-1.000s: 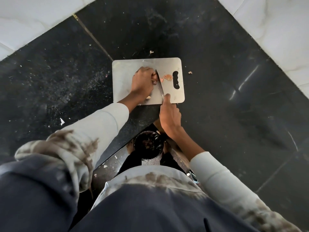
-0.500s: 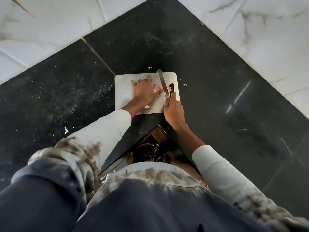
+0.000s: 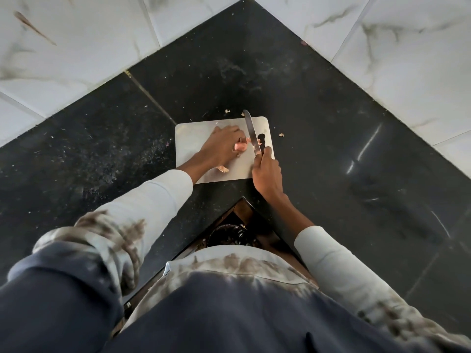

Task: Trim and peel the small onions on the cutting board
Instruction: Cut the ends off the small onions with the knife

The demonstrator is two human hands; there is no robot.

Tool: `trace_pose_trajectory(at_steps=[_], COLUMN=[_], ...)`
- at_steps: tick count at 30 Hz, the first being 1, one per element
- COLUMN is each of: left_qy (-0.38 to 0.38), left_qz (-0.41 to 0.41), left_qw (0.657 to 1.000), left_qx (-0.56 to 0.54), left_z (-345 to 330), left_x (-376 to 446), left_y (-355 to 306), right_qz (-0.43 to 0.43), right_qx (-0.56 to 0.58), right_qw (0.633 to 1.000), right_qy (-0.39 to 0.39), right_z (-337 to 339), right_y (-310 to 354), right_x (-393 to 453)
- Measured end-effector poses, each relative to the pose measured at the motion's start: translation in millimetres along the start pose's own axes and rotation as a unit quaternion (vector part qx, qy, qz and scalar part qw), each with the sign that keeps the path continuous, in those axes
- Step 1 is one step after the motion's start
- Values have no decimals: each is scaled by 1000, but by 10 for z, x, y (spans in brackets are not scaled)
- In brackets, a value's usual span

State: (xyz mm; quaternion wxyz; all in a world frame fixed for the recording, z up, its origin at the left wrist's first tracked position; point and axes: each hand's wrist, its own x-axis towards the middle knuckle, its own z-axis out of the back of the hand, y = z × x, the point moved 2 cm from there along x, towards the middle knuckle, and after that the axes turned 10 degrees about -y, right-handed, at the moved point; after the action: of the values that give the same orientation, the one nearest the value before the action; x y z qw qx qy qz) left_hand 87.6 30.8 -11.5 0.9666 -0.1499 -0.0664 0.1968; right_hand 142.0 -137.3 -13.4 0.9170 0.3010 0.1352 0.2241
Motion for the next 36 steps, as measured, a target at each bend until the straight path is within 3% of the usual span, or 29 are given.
trace_pose_trajectory(at_steps=[12,16,36], left_qy=[-88,-83,-82], left_qz=[113,111,202], left_qw=[986,986,961], left_qx=[-86,-97,-171], left_z=[-65,-63,-60], left_x=[-57,-29,-86], left_y=[230,168,220], right_qz=[48,85,101], right_qx=[11,-6,-23], right_qw=[999,996,995], right_qy=[7,9,15], right_z=[-96,-92,-163], right_y=[108,200,257], right_x=[-53,-92,-150])
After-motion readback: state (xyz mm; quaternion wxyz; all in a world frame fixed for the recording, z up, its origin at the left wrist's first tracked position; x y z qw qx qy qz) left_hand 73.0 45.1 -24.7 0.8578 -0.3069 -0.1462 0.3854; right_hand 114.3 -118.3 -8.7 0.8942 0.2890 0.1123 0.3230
